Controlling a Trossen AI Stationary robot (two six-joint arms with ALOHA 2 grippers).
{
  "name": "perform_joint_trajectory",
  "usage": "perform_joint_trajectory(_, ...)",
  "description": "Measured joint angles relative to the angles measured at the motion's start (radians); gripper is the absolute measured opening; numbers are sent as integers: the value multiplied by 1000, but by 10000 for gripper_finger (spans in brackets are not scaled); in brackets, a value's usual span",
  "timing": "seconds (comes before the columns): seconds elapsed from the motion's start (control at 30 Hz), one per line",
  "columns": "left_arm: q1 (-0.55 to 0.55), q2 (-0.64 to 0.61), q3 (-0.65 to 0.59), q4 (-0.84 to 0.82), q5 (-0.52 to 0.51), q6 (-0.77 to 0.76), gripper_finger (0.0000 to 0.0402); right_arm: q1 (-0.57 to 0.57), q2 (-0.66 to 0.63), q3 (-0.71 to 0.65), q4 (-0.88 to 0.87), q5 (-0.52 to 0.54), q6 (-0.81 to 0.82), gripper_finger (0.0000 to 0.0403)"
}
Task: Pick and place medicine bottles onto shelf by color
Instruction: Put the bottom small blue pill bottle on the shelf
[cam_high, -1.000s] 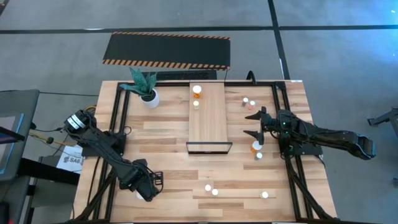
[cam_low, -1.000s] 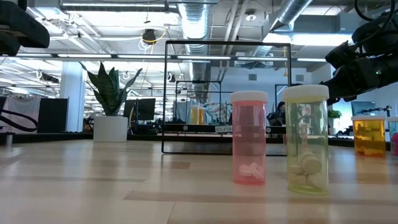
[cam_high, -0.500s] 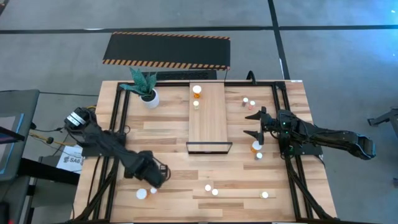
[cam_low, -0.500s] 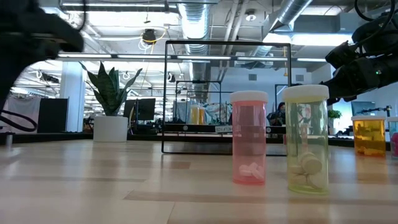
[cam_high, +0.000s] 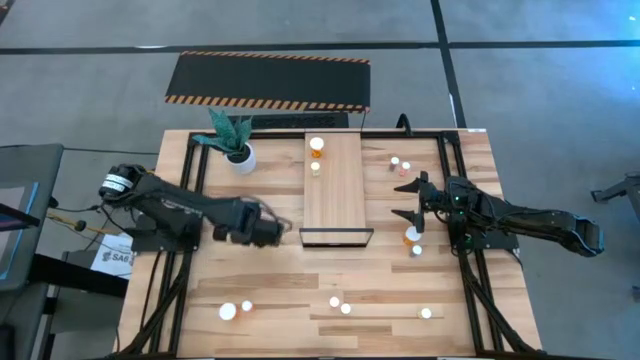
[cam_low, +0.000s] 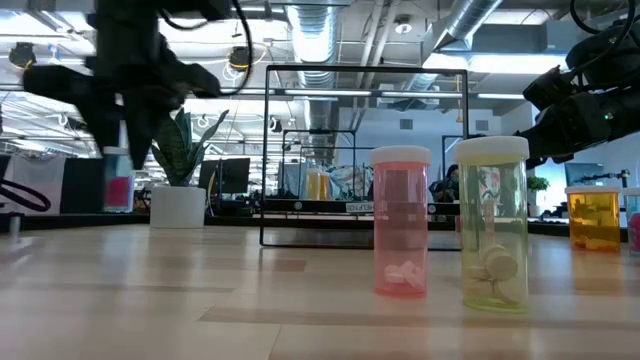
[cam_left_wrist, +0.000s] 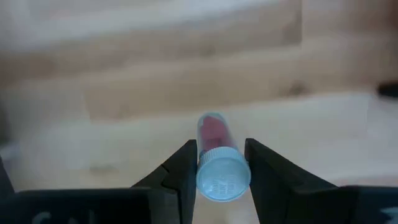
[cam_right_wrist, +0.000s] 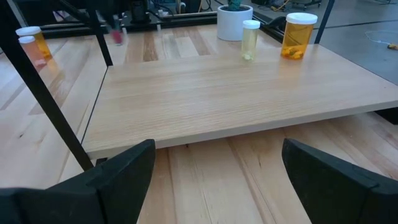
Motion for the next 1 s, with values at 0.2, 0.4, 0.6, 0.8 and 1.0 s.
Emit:
perform_joint_trajectory(0.2,190,0,54,-8,6,233,99,0,0,0,0,0,0,374)
perform_joint_trajectory(0.4,281,0,81,48,-58,381,99,0,0,0,0,0,0,374)
perform_joint_trajectory(0.6,331,0,82,129,-94,488,99,0,0,0,0,0,0,374)
perform_joint_trajectory(0.8,361,8,82,219,-94,564,98,0,0,0,0,0,0,374)
perform_joint_trajectory(1.0,371,11,82,244,-93,578,98,0,0,0,0,0,0,374)
